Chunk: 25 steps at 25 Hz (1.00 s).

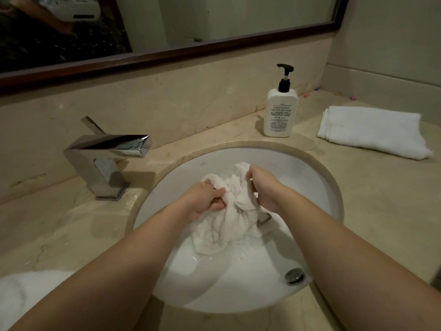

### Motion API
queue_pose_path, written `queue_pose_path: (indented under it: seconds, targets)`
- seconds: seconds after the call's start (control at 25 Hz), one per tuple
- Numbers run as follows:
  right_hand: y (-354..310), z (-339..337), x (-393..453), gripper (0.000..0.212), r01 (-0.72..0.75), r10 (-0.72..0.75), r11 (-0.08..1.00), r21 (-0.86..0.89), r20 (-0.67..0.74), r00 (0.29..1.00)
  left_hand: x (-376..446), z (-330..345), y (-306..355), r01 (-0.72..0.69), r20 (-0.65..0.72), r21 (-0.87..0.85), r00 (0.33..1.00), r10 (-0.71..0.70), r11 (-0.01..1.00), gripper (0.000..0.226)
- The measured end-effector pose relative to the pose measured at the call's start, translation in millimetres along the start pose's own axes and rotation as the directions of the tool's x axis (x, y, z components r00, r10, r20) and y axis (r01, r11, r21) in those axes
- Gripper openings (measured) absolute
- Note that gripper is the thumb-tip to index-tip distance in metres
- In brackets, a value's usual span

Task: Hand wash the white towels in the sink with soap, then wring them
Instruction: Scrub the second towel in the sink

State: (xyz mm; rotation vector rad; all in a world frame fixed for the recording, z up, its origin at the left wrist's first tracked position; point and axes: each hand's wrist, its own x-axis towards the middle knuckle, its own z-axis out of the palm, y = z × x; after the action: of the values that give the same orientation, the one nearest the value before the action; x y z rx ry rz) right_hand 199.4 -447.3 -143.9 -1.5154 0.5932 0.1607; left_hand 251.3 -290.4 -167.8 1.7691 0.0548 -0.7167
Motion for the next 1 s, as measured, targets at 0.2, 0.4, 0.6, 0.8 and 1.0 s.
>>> queue_pose_path:
  seconds: [0.2,0.4,0.6,0.8,1.0]
  targets:
    - [7.7,-3.1,10.0,0.015,0.122,-0.122,0.992,0.015,-0.027,0.992,-4.5,8.6,-3.5,0.005,-0.122,0.206,0.992,0.020,0.979,0.044]
    - [8.4,-11.2,7.6,0.040,-0.022,0.038,0.981,-0.194,0.076,0.996,-3.6,8.4,-5.7,0.000,-0.084,0.236,0.996,0.021,0.972,0.040]
    - [6.5,-19.3,1.8,0.090,0.032,0.137,0.878,-0.478,0.315,0.939,-7.8,-1.0,-3.2,0.089,-0.019,0.354,0.996,-0.088,0.931,0.045]
    - [13.4,-20.1,14.8,0.036,0.097,-0.059,0.909,-0.404,0.106,0.993,-8.2,1.2,-1.9,0.097,0.121,0.218,0.985,-0.126,0.971,0.043]
    - [11.9,-9.7,10.8,0.029,0.216,-0.196,0.951,-0.220,0.110,0.974,-10.9,8.9,-2.5,-0.033,0.171,0.200,0.985,-0.002,0.979,0.032]
